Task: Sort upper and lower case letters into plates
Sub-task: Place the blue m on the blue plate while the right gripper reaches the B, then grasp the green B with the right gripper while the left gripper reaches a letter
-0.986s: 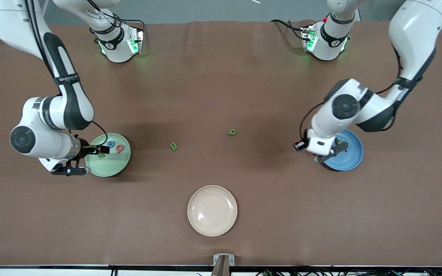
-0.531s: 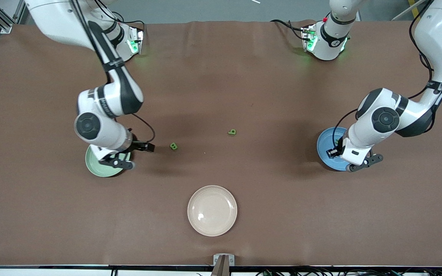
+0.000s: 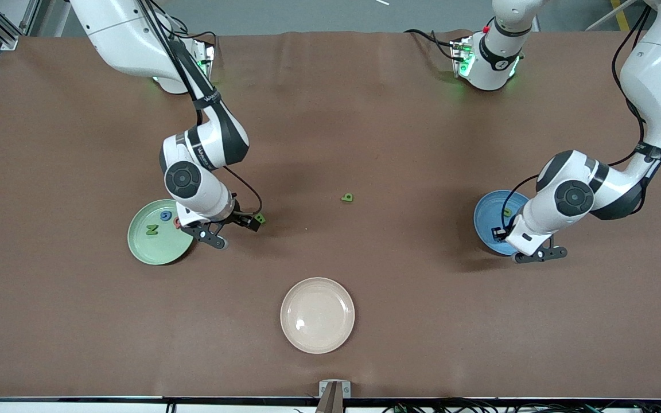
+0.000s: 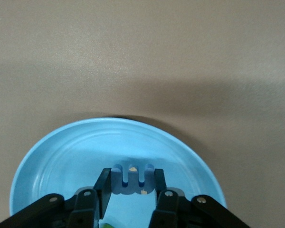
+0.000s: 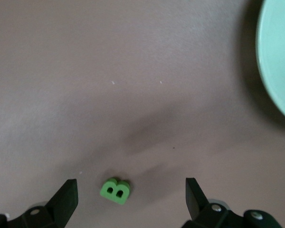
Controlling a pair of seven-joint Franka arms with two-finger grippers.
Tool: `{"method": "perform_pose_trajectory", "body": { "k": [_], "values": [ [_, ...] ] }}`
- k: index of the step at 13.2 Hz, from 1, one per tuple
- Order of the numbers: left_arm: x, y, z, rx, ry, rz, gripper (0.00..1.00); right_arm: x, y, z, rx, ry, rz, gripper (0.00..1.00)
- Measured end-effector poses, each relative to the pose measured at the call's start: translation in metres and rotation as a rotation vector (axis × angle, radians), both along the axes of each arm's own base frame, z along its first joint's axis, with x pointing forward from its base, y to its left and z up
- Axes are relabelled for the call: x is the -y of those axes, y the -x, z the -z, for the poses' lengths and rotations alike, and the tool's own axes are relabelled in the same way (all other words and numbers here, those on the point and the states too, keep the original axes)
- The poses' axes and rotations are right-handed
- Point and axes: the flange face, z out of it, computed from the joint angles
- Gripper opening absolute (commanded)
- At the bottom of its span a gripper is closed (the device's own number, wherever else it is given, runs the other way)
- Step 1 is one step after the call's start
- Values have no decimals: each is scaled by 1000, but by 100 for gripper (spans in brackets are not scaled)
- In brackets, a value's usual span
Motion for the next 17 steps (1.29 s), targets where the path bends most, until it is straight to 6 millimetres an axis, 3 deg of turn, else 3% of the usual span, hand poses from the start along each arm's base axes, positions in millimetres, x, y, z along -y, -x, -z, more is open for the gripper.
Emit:
{"method": "perform_pose_trajectory", "body": {
  "k": [3,5,6,7,8,12,15,17],
  "values": [
    [-4,1,6,-12,1,23,15,-9,9,14,2,9,151,100],
    [-4,1,7,-14,3,25,25,-19,12,20,14,7,237,100],
    [-4,1,8,-14,3,25,38,-25,15,23,18,6,263,100],
    [-5,1,9,-15,3,23,80,-30,17,27,22,5,279,100],
    [-7,1,9,-15,3,21,100,-33,19,31,22,6,285,100],
    [2,-6,-4,14,16,22,100,-40,26,48,11,18,291,97],
    [50,-4,-34,41,49,-5,100,-55,37,57,5,27,292,88],
    [92,4,-52,49,64,-34,100,-56,36,57,9,27,296,76]
  ]
}}
